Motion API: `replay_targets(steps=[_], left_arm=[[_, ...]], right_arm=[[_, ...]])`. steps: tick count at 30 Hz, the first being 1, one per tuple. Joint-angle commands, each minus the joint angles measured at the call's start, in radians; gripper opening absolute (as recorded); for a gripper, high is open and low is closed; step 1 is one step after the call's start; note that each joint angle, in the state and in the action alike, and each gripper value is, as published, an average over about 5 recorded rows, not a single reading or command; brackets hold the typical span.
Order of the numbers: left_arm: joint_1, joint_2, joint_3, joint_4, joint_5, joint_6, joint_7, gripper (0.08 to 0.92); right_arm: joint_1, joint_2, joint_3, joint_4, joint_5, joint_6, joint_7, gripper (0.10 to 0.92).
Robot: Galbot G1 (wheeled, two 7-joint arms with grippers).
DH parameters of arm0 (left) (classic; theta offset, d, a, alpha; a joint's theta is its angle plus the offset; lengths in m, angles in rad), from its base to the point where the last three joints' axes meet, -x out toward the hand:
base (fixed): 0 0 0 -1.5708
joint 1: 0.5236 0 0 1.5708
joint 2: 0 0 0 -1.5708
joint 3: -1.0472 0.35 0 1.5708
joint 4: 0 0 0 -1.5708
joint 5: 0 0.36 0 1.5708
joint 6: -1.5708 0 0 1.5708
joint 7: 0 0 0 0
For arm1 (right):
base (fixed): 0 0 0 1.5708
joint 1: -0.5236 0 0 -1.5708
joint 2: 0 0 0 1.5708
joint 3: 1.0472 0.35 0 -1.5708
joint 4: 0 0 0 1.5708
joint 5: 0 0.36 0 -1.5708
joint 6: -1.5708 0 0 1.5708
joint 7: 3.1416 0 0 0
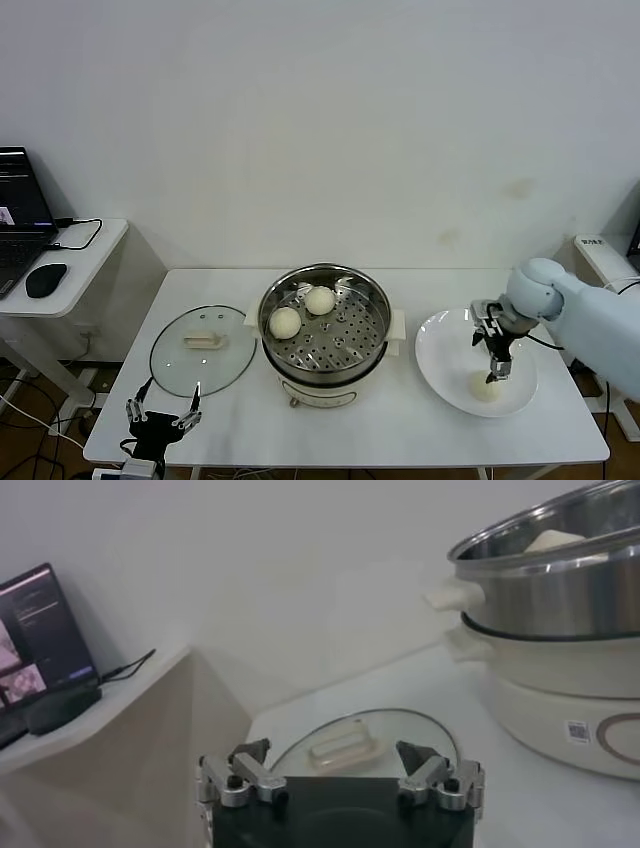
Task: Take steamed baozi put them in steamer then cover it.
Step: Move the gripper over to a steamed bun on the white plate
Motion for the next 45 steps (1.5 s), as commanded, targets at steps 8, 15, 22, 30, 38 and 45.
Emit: replay_targets(steps=[8,15,22,30,38,45], left_arm=[[-0.005,0.0,-0.001,0.007,0.002,0.001,0.003,0.823],[-0.006,0.0,-0.001,0.013,0.006,0.001,0.004,0.823],[-0.014,-0.003,0.0,0.021,0.008,0.002,0.005,0.823],[-0.017,-0.004,0.003,0.031,0.01,0.002,0.005,0.823],[-0.023,-0.004,0.006,0.037,0.011,0.002,0.005,0.823],[-0.025,-0.004,0.007,0.039,0.011,0.002,0.005,0.823]], right_arm=[[-0.133,0.002,0.076,-0.027,-0.049,0.01,0.023,0.823],[-0.159,0.021,0.099,-0.054,-0.059,0.021,0.034,0.823],[-0.158,0.038,0.097,-0.071,-0.071,0.028,0.035,0.823],[-0.162,0.049,0.1,-0.093,-0.081,0.035,0.038,0.823],[-0.166,0.053,0.105,-0.099,-0.083,0.034,0.041,0.822],[-0.164,0.045,0.114,-0.103,-0.08,0.034,0.041,0.716]])
